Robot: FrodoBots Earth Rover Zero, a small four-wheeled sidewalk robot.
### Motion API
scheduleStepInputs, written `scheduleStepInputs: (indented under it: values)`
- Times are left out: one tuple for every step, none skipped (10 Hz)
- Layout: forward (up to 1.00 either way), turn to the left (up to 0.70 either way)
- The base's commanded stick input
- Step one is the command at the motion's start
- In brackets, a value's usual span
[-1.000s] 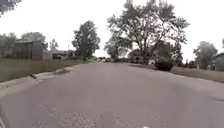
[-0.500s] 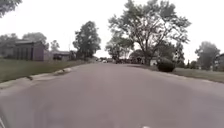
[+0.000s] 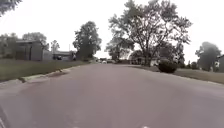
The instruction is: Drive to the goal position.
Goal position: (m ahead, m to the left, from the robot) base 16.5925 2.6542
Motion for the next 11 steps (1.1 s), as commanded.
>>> scheduleStepInputs:
  values:
    - [0.70,0.00]
    - [0.70,0.00]
    - [0.70,0.00]
    - [0.70,0.00]
    - [0.70,0.31]
    - [0.70,0.00]
    - [0.70,0.00]
    - [0.70,0.00]
    - [0.70,0.00]
    - [0.70,0.00]
    - [0.70,0.00]
